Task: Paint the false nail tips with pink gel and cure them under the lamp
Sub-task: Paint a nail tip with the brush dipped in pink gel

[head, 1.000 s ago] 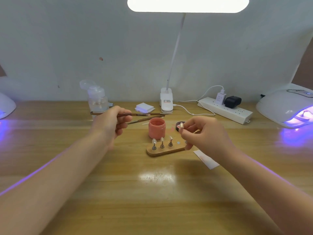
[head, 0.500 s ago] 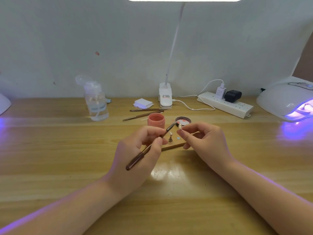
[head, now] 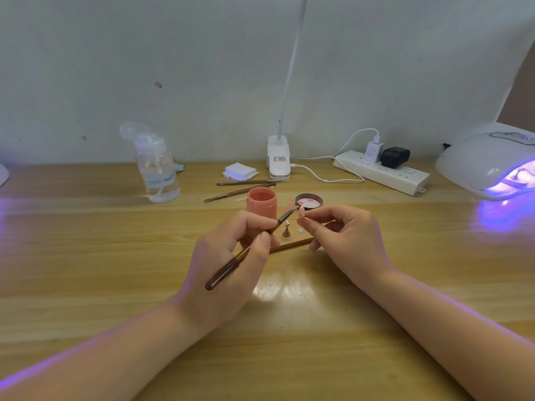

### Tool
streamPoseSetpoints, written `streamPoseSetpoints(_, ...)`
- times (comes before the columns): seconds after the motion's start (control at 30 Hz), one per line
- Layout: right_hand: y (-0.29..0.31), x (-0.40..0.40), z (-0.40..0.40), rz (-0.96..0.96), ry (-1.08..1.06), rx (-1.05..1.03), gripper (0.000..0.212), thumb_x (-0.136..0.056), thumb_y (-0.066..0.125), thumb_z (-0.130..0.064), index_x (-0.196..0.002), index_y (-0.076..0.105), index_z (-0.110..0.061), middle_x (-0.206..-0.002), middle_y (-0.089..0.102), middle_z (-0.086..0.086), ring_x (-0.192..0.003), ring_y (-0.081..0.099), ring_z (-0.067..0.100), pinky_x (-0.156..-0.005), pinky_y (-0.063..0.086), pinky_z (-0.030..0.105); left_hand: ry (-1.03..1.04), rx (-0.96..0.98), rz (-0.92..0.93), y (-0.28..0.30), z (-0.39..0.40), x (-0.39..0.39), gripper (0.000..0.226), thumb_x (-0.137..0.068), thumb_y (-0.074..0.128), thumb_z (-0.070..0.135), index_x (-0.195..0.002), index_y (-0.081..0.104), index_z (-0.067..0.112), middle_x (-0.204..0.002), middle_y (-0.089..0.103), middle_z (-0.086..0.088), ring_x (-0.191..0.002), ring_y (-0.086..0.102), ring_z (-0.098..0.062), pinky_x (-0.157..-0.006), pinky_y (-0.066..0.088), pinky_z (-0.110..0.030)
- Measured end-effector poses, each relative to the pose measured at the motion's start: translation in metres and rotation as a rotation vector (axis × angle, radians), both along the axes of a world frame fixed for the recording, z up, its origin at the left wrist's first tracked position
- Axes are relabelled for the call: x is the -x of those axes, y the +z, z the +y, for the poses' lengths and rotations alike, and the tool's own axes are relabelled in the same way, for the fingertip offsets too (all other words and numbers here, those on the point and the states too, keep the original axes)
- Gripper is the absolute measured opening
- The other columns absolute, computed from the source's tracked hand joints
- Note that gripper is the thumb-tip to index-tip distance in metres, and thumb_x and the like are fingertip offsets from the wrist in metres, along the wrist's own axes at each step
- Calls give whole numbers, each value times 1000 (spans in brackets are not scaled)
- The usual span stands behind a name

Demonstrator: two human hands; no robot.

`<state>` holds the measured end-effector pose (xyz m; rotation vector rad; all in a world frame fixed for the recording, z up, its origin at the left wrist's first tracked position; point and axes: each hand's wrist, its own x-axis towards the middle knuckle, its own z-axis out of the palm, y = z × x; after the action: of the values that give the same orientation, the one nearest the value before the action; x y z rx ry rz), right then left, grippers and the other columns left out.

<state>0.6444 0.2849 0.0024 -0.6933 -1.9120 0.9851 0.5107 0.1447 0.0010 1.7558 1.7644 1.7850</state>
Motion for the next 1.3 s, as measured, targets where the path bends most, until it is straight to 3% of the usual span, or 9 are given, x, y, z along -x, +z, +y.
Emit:
streamPoseSetpoints(0.1, 0, 0, -1, 0, 2, -3, 7, -79, 77, -16, -82, 75, -22, -72, 72, -3, -51, 65, 10, -60, 53, 26, 8, 30, 14, 0, 3, 0, 19, -90, 57, 21, -105, 68, 19, -91, 73, 12, -90, 69, -13, -79, 54, -30)
streamPoseSetpoints(0.23, -1, 0, 0, -12, -2, -22, 8, -80, 77, -16, -81, 74, -24, -68, 70, -3, -50, 65, 8, -58, 51, 18, -23, 9, 18, 0, -1, 1, 22, -86, 51, 30, -98, 67, 20, -86, 72, 8, -83, 69, -17, -75, 54, -33)
streamPoseSetpoints(0.4, 0, -1, -1, -13, -1, -28, 12, -79, 77, -15, -82, 74, -26, -69, 71, -4, -51, 65, 9, -61, 53, 23, -13, 24, 14, 2, 1, -2, 21, -89, 55, 29, -105, 66, 20, -90, 73, 9, -89, 68, -14, -77, 54, -27)
streamPoseSetpoints(0.57, 0, 0, -1, -15, -18, -20, 15, -79, 77, -15, -80, 72, -29, -71, 71, -6, -51, 65, 8, -60, 53, 20, -20, -1, 35, 2, -2, -1, 21, -84, 49, 29, -92, 66, 18, -81, 71, 9, -78, 66, -11, -72, 48, -15)
streamPoseSetpoints(0.73, -1, 0, -1, -27, -5, -21, 11, -79, 77, -16, -83, 74, -26, -68, 71, -5, -52, 65, 7, -61, 53, 20, -4, 27, 3, 3, 0, -4, 16, -89, 56, 21, -103, 66, 23, -89, 72, 12, -86, 68, -15, -75, 54, -28)
streamPoseSetpoints(0.87, -1, 0, 0, -24, -20, -21, 14, -80, 77, -15, -79, 73, -28, -67, 71, -5, -51, 65, 7, -60, 52, 19, -37, 32, 32, 5, -3, -2, 20, -82, 52, 29, -89, 67, 17, -77, 71, 8, -75, 64, -11, -70, 47, -14)
streamPoseSetpoints(1.07, -3, 2, -1, -23, -53, -23, 18, -80, 74, -12, -75, 72, -29, -61, 70, -2, -57, 67, 13, -62, 50, 18, 132, 26, -249, 43, 8, 9, 14, -81, 58, 16, -76, 70, 21, -60, 67, 13, -58, 59, 2, -56, 44, -10)
streamPoseSetpoints(1.17, -3, 3, -1, -21, -40, -22, 15, -81, 73, -9, -79, 73, -24, -65, 71, 1, -57, 67, 14, -62, 50, 18, 284, 142, -337, 70, 23, 37, 18, -74, 56, 25, -71, 70, 14, -50, 61, 8, -47, 48, -3, -52, 39, -23)
streamPoseSetpoints(1.3, -2, 2, 0, 6, -28, -7, 16, -81, 72, -7, -80, 72, -23, -69, 71, 1, -57, 67, 15, -62, 52, 21, 310, 444, -302, 90, 51, 60, 14, -84, 56, 12, -80, 68, 7, -46, 60, 6, -44, 48, -6, -49, 37, -21)
